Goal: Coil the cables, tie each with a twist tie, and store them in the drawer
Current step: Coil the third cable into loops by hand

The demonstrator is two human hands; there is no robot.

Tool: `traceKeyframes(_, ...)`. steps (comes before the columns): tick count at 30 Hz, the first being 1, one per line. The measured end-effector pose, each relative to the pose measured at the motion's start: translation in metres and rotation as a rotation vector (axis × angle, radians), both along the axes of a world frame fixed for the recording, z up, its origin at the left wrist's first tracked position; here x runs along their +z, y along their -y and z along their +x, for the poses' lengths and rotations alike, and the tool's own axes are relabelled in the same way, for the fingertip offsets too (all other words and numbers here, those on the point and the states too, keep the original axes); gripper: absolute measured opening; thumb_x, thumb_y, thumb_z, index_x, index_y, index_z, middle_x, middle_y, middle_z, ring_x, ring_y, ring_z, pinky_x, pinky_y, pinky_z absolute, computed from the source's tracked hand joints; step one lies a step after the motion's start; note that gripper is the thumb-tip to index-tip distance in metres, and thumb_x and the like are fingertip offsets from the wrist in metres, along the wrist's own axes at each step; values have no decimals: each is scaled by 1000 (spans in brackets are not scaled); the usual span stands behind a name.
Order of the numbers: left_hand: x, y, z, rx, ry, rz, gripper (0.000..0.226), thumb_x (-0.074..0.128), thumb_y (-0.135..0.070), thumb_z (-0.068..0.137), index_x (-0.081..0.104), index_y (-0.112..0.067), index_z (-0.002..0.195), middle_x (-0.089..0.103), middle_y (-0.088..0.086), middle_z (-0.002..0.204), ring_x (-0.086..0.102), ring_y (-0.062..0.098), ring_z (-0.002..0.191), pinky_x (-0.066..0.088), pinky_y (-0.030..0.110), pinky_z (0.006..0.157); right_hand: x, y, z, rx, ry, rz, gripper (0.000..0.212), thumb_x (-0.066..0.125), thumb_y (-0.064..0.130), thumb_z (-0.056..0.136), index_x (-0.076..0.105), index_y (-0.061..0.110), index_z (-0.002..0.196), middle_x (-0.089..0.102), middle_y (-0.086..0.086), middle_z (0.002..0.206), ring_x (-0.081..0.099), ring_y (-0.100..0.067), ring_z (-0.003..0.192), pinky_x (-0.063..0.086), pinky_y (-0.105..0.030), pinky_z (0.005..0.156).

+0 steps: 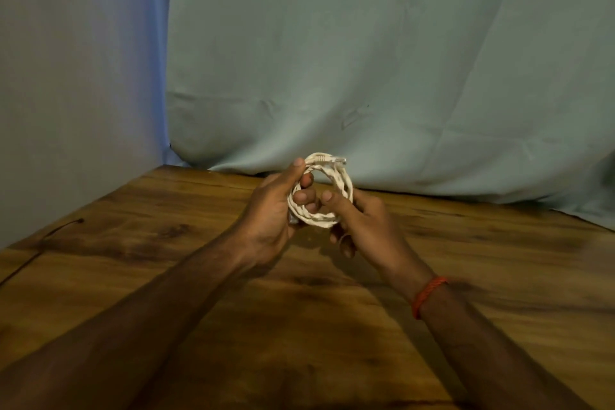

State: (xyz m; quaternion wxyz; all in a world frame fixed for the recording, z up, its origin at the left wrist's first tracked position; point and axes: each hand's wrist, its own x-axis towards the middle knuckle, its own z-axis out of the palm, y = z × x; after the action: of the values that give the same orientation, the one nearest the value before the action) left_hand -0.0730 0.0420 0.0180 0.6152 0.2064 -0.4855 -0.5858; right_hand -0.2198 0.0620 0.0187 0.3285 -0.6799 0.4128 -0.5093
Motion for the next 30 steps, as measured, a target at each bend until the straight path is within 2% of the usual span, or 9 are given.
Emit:
traceKeyframes(2, -2, 2, 1, 39, 9, -21, 31, 55, -44, 88, 56, -19, 70, 40, -5, 55, 43, 12, 55, 37, 30, 60, 2, -3, 3, 21, 35, 24, 16, 60, 29, 99, 69, 21, 88, 69, -6, 65, 57, -24, 50, 36, -23, 36)
traceKeyframes(7, -9, 6, -5, 125, 103, -79, 38, 54, -49, 92, 61, -26, 63, 51, -4, 60, 48, 15, 62, 38, 32, 65, 8, -5, -2, -102, -139, -129, 14, 53, 17, 97, 63, 24, 90, 59, 5, 50, 52, -10, 38, 37, -18, 41)
traceKeyframes(11, -2, 5, -2, 239, 307, -200, 43, 44, -49, 95, 52, -18, 66, 50, -4, 58, 45, 9, 52, 36, 22, 50, 5, -4, -2, -111, -205, -209, 11, 51, 20, 102, 60, 26, 98, 61, 17, 53, 55, 1, 46, 35, -11, 50)
traceKeyframes(14, -1, 9, 3, 299, 437, -258, 50, 42, -50, 99, 55, -19, 63, 54, -2, 58, 49, 16, 56, 35, 28, 57, 2, -4, 0, -134, -228, -248, 16, 48, 29, 105, 60, 30, 94, 59, 32, 56, 58, 8, 55, 38, -10, 54)
traceKeyframes(18, -2, 8, 1, 285, 452, -202, 48, 39, -46, 96, 56, -20, 59, 54, -6, 52, 47, 7, 46, 34, 22, 49, -1, 2, -3, -209, -305, -282, 25, 47, 31, 105, 58, 27, 83, 60, 27, 56, 57, 2, 53, 35, -12, 52)
traceKeyframes(21, 1, 4, -1, 251, 369, -134, 49, 40, -36, 105, 53, -18, 61, 50, 0, 52, 40, 4, 37, 29, 17, 38, -2, 2, 0, -226, -305, -268, 32, 46, 30, 106, 56, 24, 76, 60, 17, 52, 55, -2, 48, 34, -15, 49)
traceKeyframes(23, 3, 0, 1, 220, 325, -71, 46, 41, -35, 106, 50, -16, 65, 47, 3, 56, 35, 3, 34, 24, 16, 36, -2, -1, 4, -231, -280, -239, 32, 46, 28, 106, 59, 22, 77, 59, 19, 50, 56, 1, 48, 35, -12, 49)
traceKeyframes(26, 7, -6, 3, 166, 292, 0, 38, 41, -37, 106, 45, -19, 73, 44, -7, 53, 31, 3, 34, 19, 14, 37, -3, -5, 9, -199, -219, -209, 28, 47, 29, 106, 63, 24, 84, 58, 24, 49, 56, 4, 49, 35, -10, 48)
traceKeyframes(30, 8, -8, 7, 203, 322, -24, 39, 39, -37, 106, 42, -19, 72, 40, -9, 51, 31, 9, 43, 23, 18, 38, -2, -12, 10, -159, -208, -202, 24, 48, 37, 104, 60, 33, 84, 61, 27, 55, 57, 5, 51, 37, -10, 49)
